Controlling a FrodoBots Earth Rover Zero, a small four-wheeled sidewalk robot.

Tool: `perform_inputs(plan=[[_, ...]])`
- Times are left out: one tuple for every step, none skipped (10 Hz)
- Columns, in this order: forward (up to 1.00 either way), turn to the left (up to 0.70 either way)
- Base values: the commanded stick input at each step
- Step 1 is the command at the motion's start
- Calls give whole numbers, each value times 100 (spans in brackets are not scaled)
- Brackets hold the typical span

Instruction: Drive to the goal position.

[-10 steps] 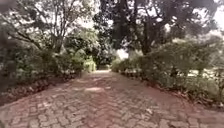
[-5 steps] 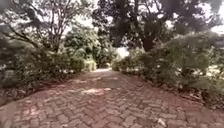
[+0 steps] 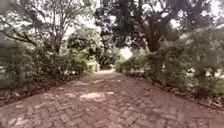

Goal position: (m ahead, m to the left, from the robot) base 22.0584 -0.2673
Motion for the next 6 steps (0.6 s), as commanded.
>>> perform_inputs(plan=[[70,0],[70,0],[70,0],[70,0],[70,0],[70,0]])
